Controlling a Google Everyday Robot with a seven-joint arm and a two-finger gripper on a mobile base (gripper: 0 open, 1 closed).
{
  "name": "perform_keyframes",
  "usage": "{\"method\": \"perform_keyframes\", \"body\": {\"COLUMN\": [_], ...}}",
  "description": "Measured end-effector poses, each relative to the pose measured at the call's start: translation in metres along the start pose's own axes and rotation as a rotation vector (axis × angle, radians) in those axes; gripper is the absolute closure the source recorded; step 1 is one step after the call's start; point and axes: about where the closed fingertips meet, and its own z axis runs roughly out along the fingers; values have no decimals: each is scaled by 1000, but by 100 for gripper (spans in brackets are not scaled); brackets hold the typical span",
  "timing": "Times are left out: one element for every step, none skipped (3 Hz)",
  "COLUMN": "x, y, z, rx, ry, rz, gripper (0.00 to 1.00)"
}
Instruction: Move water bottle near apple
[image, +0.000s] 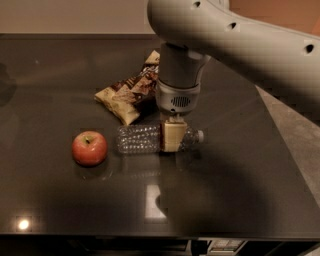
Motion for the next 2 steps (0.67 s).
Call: {"method": "perform_keyframes", "body": {"x": [-9, -12], "y": [2, 3], "z": [5, 11], "rx": [-7, 2], "ry": [12, 21], "rz": [-21, -28], "gripper": [60, 0]}}
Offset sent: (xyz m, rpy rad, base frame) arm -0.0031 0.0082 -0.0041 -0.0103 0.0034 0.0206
